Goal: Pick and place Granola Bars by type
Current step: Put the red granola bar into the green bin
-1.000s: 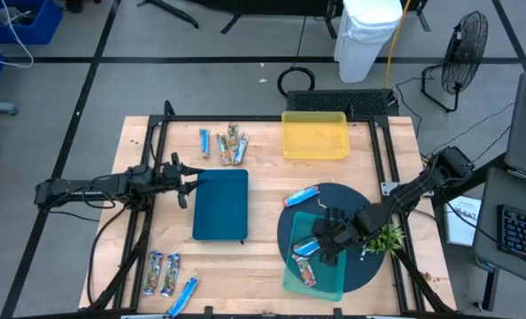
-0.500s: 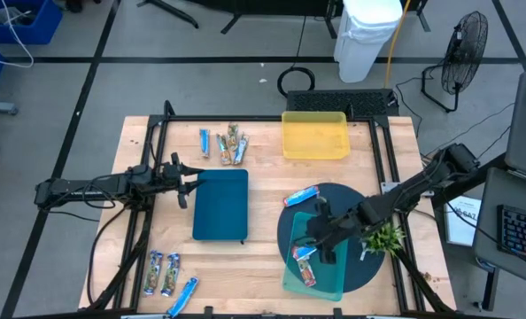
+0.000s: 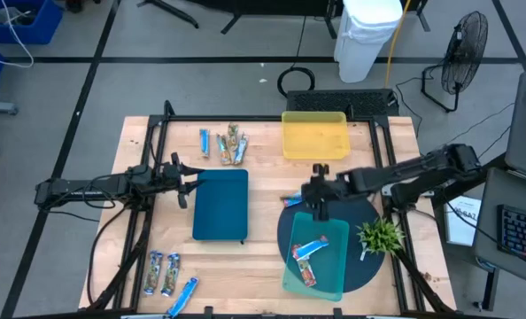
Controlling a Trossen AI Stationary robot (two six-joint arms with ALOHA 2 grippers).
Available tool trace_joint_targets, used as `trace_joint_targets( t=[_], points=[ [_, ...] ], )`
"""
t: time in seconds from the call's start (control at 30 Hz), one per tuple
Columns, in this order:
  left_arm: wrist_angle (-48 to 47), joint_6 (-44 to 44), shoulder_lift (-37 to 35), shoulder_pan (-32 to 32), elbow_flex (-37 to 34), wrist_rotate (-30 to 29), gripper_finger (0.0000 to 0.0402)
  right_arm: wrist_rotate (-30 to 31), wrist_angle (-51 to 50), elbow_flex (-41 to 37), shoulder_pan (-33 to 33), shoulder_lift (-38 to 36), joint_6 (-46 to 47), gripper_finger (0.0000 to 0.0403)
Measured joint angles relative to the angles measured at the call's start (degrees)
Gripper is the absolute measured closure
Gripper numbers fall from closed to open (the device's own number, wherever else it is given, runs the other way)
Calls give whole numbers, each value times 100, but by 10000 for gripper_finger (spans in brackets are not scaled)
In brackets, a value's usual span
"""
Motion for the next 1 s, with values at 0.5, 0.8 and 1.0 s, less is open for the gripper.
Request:
trace_joint_targets(
  t=[0.5, 0.8, 1.0],
  points=[
    [0, 0, -2, -1, 0, 0, 240, -786, 640, -579, -701, 646, -223, 228],
    [-1, 0, 1, -1, 0, 1, 240, -840, 1152, -1113, -809, 638, -78, 234],
    [0, 0, 1, -1, 0, 1, 240, -765, 1251, -1178, -847, 652, 18, 248]
  ],
)
